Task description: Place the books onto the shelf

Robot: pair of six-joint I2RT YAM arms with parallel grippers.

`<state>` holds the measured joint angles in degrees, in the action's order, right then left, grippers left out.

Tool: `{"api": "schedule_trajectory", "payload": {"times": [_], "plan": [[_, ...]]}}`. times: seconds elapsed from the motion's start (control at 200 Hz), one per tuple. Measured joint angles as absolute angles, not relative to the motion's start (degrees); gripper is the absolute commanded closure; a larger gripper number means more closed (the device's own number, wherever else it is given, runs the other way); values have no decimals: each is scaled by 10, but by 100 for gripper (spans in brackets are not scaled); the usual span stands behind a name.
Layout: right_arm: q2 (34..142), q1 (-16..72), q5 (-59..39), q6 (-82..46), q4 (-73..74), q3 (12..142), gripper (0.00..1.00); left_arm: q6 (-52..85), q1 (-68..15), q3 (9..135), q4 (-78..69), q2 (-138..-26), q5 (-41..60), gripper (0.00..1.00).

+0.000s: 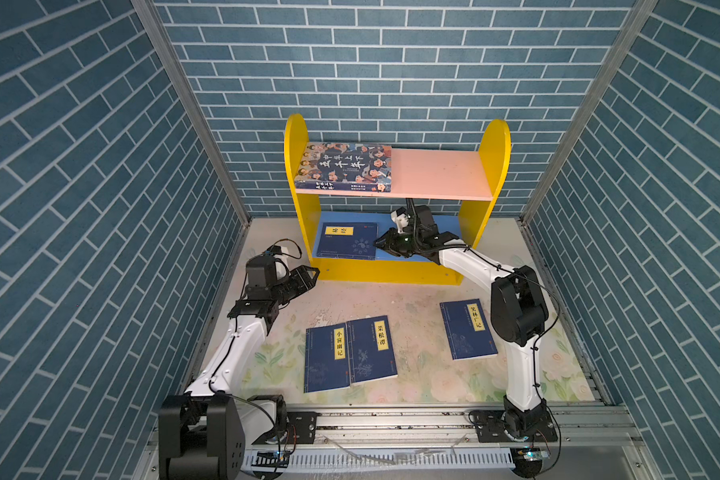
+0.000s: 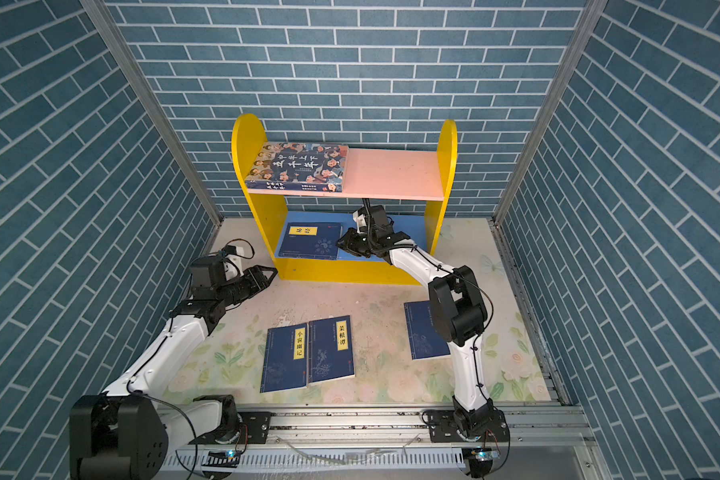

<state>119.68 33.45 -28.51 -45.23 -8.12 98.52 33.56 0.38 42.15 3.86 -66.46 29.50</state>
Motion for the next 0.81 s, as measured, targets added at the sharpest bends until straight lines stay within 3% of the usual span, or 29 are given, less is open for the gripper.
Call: {"api": "schedule_trajectory", "payload": {"times": [0.54,0.805], "plan": [[1214,338,-288,-468,-81,1012,85,290,6,413,-67,-740,284,72],[1216,342,-290,-478,-76,1013,85,278,9,391,-117,-756,250,74]]}}
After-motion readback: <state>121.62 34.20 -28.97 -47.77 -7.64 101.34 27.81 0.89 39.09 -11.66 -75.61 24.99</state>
